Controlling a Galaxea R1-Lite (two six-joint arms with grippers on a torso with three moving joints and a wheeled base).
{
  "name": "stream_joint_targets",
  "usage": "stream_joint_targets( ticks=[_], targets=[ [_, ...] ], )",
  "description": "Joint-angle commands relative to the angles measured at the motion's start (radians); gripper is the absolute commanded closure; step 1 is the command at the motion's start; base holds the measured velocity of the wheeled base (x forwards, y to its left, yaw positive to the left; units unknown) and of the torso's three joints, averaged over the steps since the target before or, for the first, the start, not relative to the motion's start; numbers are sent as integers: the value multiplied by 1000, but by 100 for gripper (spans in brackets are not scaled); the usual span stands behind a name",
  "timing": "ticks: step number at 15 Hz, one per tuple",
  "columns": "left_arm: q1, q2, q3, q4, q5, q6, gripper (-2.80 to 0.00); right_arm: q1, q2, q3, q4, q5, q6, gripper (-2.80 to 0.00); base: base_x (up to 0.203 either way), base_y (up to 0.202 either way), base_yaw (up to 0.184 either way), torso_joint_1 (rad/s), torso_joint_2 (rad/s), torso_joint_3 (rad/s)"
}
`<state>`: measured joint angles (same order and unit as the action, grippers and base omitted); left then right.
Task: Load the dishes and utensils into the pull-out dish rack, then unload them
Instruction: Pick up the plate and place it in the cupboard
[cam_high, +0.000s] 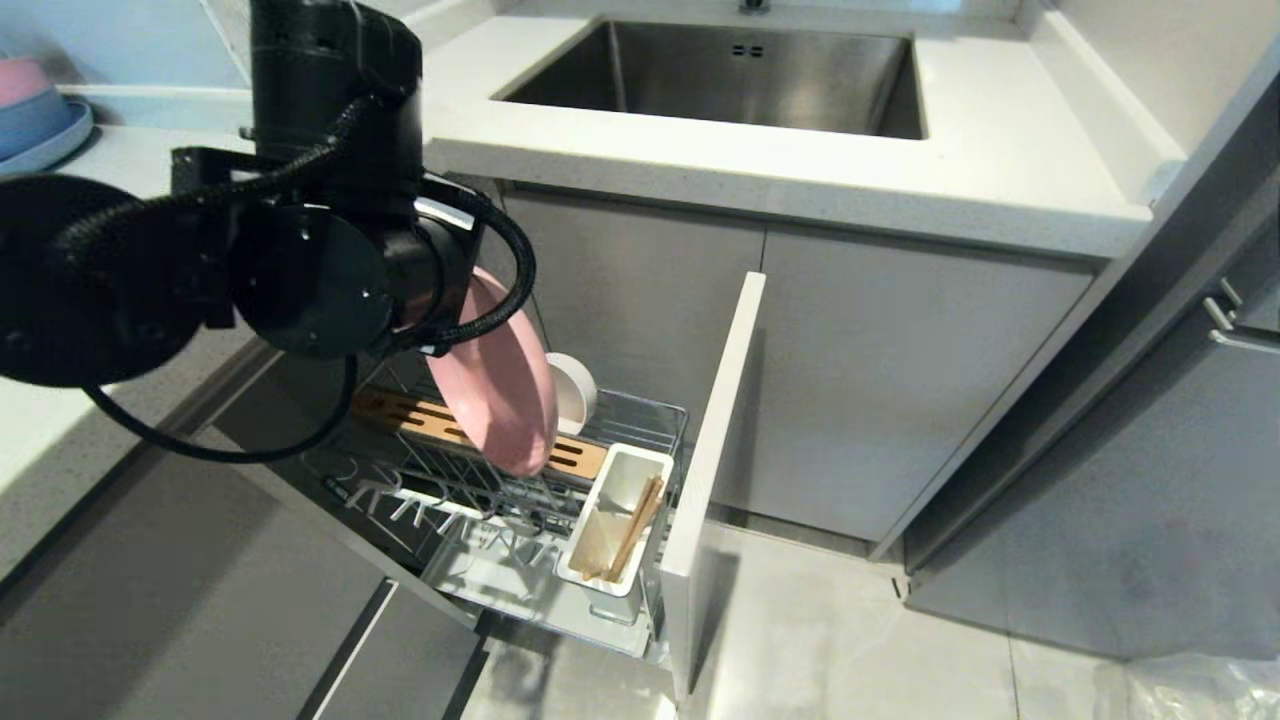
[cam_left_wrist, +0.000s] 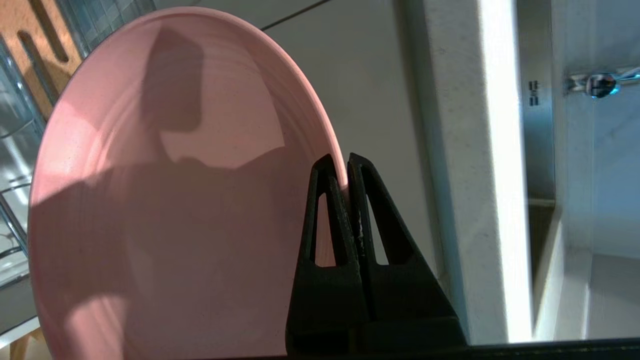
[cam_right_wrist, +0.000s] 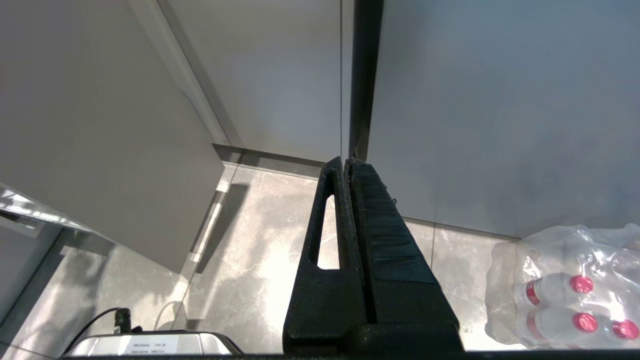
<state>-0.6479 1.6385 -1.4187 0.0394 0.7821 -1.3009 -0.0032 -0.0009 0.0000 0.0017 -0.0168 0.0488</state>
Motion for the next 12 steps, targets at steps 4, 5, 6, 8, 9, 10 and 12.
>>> stream_joint_targets(
  ticks=[4,5,6,8,9,10,12],
  targets=[
    [26,48,73,-122,17,-15,0,0,1,2,0,0,0,0,0,0,0,0,0,0],
    [29,52,78,-134,18,-16,0,0,1,2,0,0,0,0,0,0,0,0,0,0],
    [36,63,80,-139,21,-17,0,0,1,2,0,0,0,0,0,0,0,0,0,0],
    [49,89,82,-145,53,-18,0,0,1,2,0,0,0,0,0,0,0,0,0,0],
    [51,99,85,-146,77,-19,0,0,1,2,0,0,0,0,0,0,0,0,0,0],
    [58,106,89,-147,81,-30,0,0,1,2,0,0,0,0,0,0,0,0,0,0],
    [65,117,89,-146,81,-52,0,0,1,2,0,0,0,0,0,0,0,0,0,0]
  ],
)
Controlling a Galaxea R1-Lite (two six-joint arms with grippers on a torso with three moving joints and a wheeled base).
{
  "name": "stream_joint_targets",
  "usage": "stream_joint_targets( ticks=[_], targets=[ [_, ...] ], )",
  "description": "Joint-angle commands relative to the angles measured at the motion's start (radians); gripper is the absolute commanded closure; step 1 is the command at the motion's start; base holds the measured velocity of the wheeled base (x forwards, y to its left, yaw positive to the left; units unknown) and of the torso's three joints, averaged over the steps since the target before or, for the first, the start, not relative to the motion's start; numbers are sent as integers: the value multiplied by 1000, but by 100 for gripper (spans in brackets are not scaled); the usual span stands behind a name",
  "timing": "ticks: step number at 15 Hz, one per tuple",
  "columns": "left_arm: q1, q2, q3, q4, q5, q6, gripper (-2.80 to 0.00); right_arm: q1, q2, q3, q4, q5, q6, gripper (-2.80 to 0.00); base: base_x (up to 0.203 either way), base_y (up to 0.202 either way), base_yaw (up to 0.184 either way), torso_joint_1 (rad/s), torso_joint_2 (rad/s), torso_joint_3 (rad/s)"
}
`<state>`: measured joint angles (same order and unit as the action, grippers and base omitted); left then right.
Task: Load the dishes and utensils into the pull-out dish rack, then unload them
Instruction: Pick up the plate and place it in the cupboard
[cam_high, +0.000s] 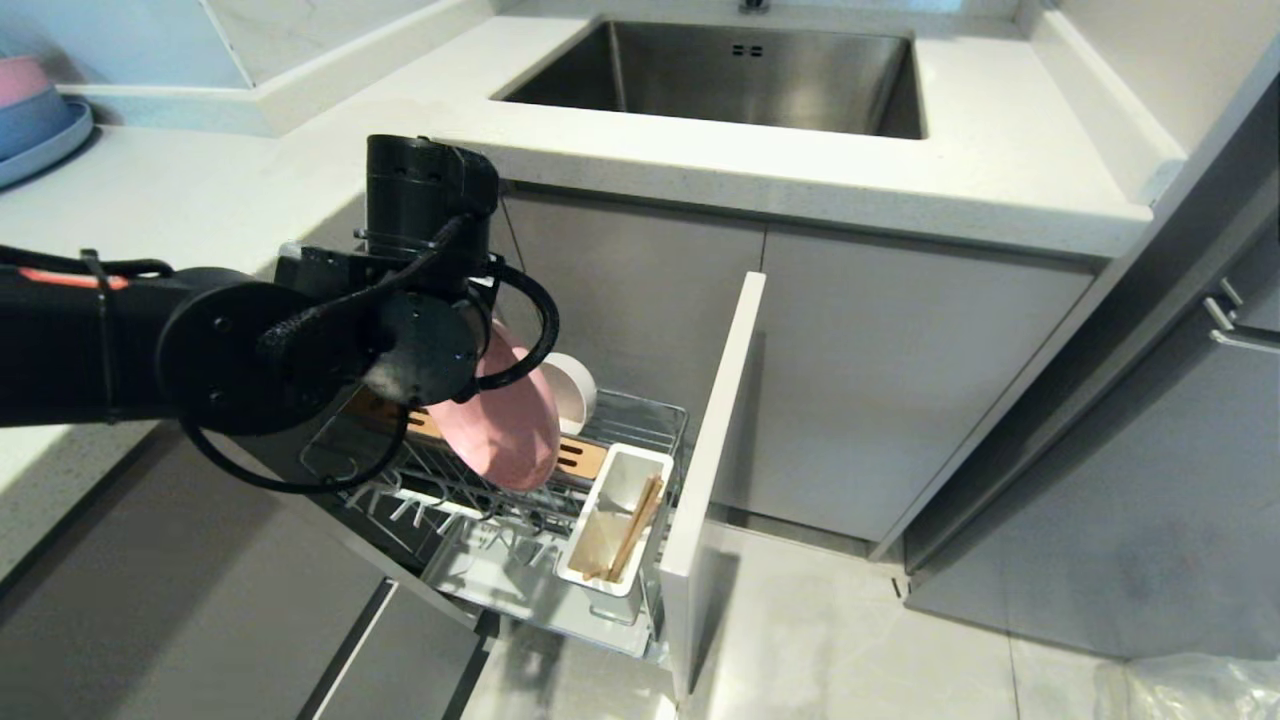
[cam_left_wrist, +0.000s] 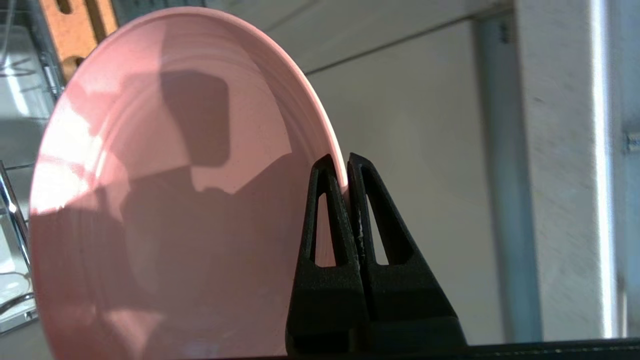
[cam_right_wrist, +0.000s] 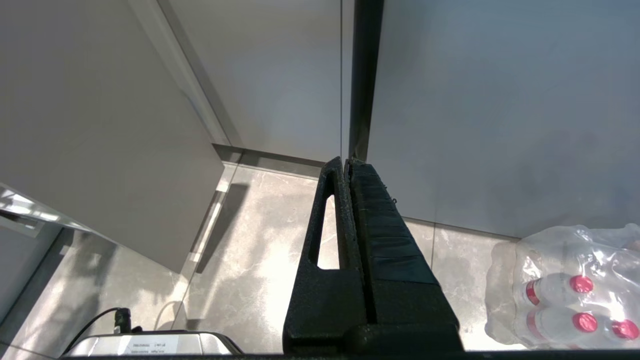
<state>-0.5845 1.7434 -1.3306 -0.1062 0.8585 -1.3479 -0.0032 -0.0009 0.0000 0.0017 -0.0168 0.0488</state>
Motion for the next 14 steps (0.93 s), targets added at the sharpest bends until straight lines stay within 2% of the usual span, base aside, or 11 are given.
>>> stream_joint_targets(
  ticks=[1,10,14],
  targets=[
    [6,16,2,0,5,-17,0,0,1,2,0,0,0,0,0,0,0,0,0,0],
    [29,33,37,-7,-1,-105,0,0,1,2,0,0,0,0,0,0,0,0,0,0],
    [29,30,41,-43,-1,-105,0,0,1,2,0,0,0,0,0,0,0,0,0,0]
  ],
)
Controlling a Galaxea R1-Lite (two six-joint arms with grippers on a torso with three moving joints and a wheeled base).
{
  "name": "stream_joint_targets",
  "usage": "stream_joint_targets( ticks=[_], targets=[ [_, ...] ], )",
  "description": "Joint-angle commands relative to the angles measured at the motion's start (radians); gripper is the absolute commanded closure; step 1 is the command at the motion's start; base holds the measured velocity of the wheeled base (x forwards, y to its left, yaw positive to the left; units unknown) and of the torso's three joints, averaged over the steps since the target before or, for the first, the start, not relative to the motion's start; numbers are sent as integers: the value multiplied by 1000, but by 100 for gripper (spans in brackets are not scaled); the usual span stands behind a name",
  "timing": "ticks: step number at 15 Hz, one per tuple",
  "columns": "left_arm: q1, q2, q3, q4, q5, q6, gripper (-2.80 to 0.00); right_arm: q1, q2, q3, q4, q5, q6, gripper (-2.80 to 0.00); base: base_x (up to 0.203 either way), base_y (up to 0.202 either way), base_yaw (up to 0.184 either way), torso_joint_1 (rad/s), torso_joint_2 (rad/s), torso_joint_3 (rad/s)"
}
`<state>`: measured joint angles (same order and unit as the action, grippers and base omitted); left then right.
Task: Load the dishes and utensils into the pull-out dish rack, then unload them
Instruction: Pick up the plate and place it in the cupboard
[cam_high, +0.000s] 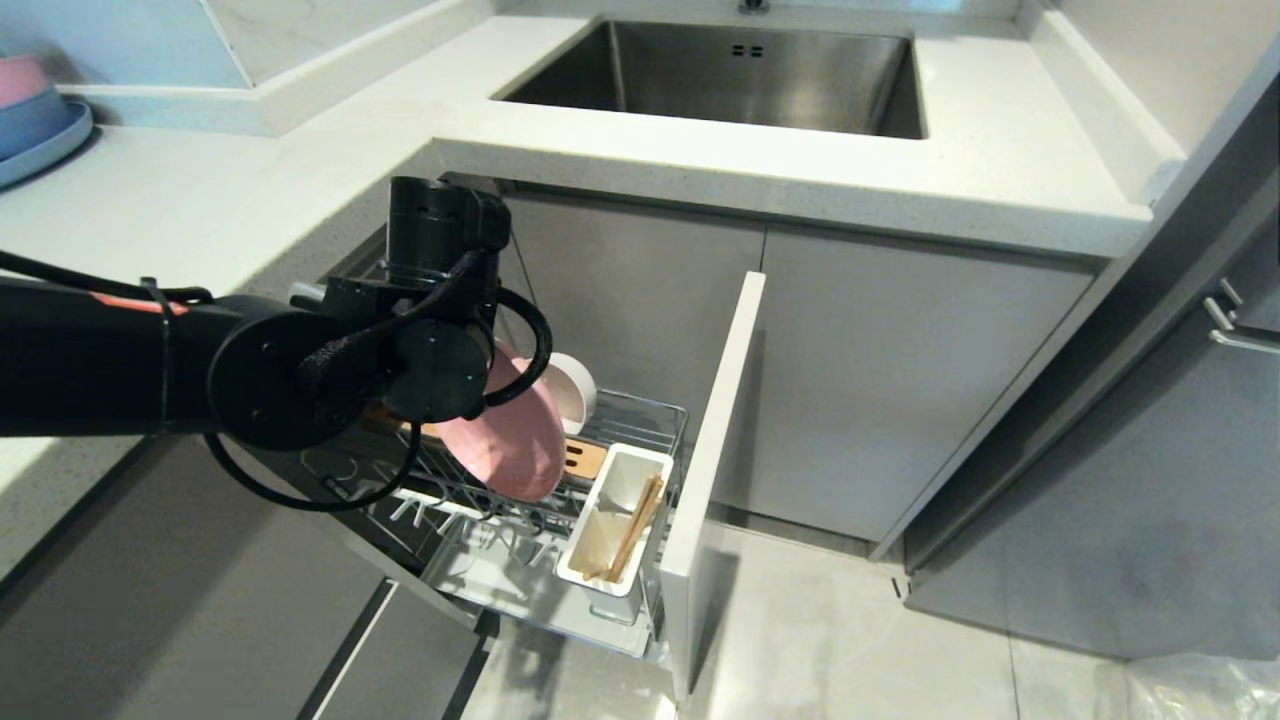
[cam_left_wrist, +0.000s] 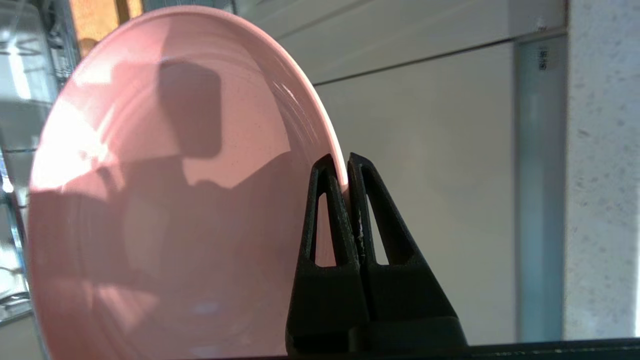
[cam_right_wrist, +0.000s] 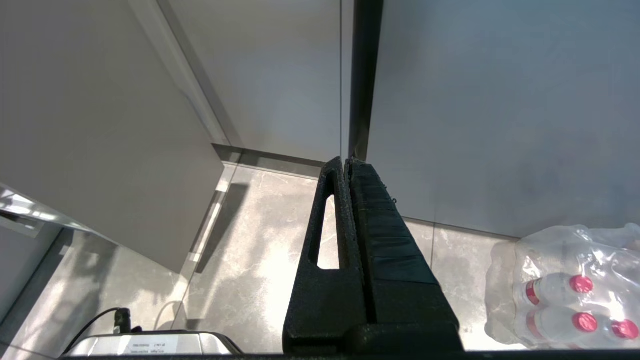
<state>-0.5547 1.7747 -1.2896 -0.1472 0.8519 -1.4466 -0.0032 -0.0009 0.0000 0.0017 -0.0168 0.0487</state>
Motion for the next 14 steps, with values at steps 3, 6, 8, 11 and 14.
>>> stream_joint_targets(
  ticks=[3,6,8,11,14],
  targets=[
    [-1,-5,6,-16,6,-9,0,0,1,2,0,0,0,0,0,0,0,0,0,0],
    [0,-10,26,-46,4,-13,0,0,1,2,0,0,0,0,0,0,0,0,0,0],
    [6,-11,42,-57,4,-14,0,0,1,2,0,0,0,0,0,0,0,0,0,0],
    [15,-11,60,-66,-2,-18,0,0,1,2,0,0,0,0,0,0,0,0,0,0],
    [18,-9,67,-64,-4,-45,0,0,1,2,0,0,0,0,0,0,0,0,0,0]
  ],
)
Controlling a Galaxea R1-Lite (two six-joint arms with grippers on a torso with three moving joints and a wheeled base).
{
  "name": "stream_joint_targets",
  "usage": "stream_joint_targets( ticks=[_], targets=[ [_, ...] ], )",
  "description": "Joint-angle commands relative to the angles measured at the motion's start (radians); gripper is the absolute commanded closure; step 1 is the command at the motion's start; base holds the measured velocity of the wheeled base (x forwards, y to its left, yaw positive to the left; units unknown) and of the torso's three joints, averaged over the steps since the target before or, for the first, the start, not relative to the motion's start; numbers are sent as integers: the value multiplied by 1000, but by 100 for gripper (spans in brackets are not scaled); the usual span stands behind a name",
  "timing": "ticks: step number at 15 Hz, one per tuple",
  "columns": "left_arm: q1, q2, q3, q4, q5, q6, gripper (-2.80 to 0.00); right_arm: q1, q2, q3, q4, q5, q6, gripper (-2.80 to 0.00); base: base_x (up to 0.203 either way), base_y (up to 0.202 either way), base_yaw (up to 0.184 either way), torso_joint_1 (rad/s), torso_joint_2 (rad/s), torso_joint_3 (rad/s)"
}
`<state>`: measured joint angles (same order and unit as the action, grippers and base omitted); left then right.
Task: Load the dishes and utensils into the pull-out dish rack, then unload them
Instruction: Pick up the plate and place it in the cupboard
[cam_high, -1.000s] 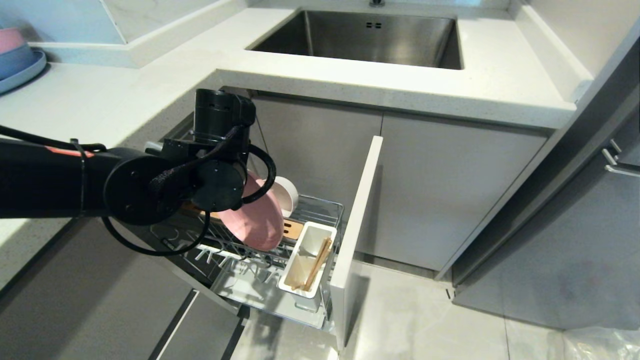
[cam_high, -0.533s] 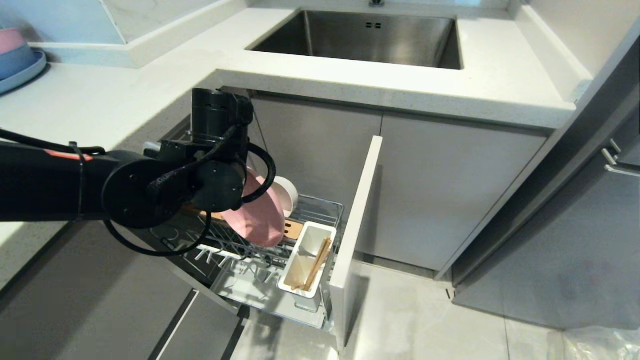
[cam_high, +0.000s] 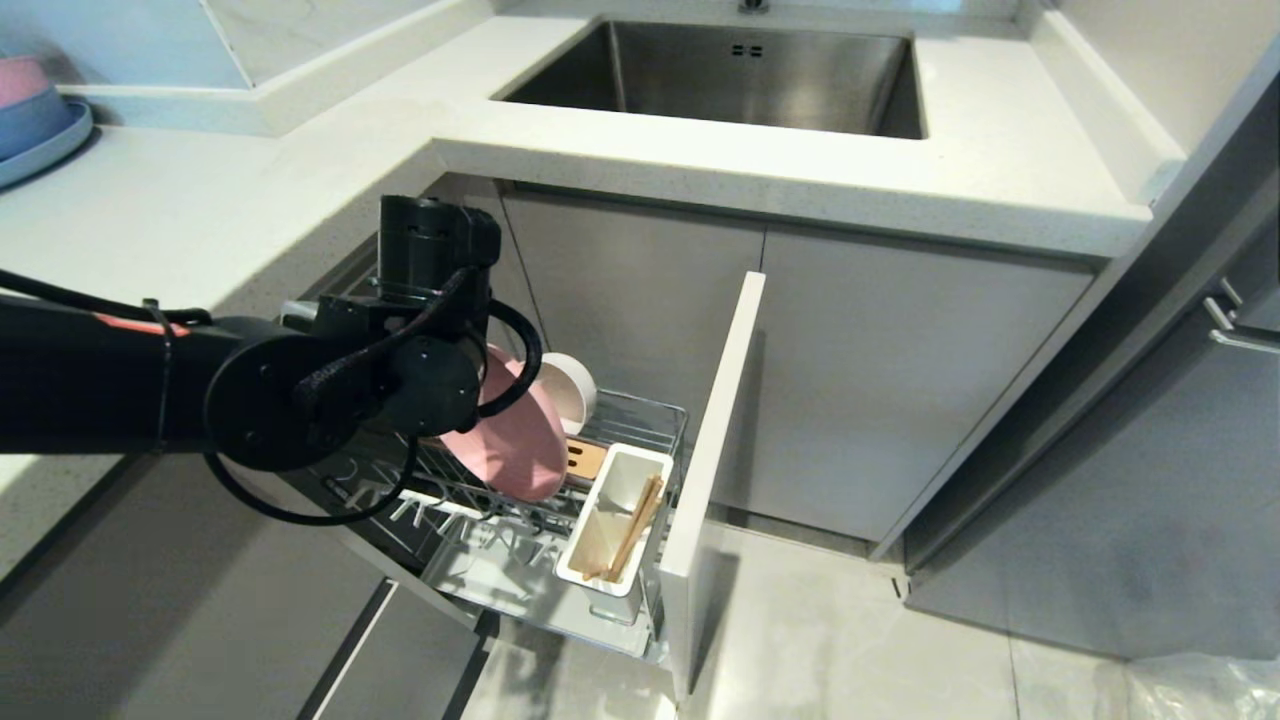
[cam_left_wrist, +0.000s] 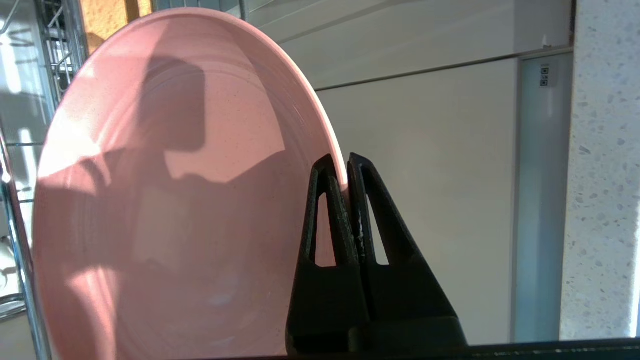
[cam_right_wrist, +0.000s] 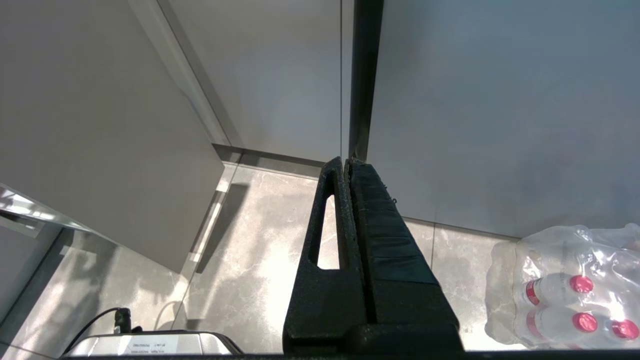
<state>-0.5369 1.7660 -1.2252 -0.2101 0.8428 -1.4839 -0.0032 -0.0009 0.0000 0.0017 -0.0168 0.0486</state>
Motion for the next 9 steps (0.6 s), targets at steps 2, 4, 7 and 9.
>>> stream_joint_targets(
  ticks=[2,4,7,9],
  targets=[
    [2,1,4,3,6,-12,0,0,1,2,0,0,0,0,0,0,0,0,0,0],
    [6,3,13,6,6,-12,0,0,1,2,0,0,0,0,0,0,0,0,0,0],
    [8,6,25,11,6,-13,0,0,1,2,0,0,0,0,0,0,0,0,0,0],
    [9,7,29,14,6,-18,0,0,1,2,0,0,0,0,0,0,0,0,0,0]
  ],
)
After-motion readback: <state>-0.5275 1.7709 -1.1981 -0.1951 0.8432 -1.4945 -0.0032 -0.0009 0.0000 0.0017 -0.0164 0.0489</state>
